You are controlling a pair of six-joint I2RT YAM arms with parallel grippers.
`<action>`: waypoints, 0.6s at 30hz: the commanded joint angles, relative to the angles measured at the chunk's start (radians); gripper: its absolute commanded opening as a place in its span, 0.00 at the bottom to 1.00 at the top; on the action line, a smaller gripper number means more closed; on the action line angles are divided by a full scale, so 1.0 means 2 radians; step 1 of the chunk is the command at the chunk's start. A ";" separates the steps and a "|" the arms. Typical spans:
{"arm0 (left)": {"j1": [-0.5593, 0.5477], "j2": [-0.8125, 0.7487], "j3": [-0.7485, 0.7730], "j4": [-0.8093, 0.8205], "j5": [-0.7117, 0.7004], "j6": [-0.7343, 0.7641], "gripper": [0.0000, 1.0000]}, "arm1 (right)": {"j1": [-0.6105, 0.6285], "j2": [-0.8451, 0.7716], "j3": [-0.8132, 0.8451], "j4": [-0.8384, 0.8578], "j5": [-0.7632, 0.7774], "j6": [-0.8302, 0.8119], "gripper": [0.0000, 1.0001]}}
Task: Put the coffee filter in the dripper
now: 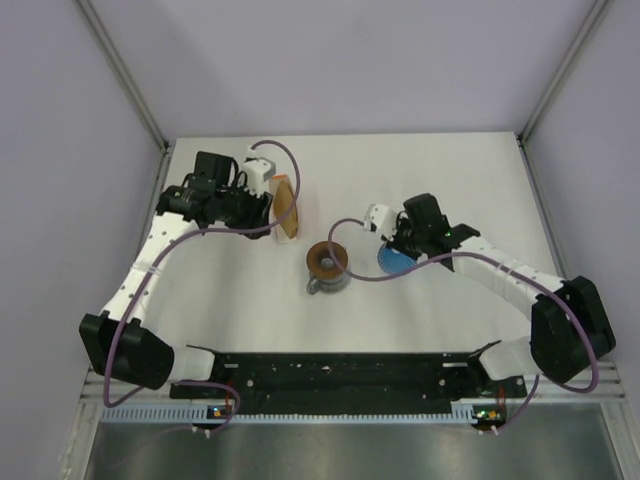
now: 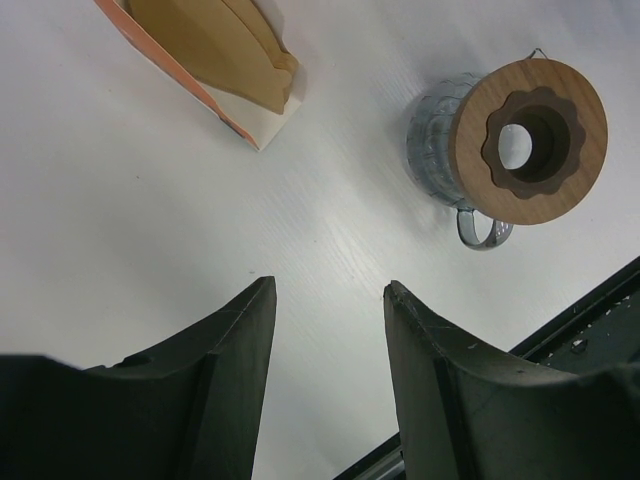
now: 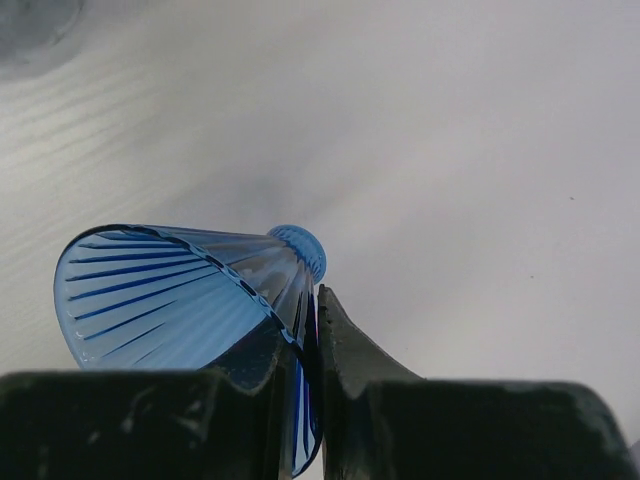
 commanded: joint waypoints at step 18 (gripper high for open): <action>-0.002 0.016 0.102 0.009 0.124 -0.225 0.52 | 0.020 0.116 0.380 -0.228 -0.175 0.558 0.00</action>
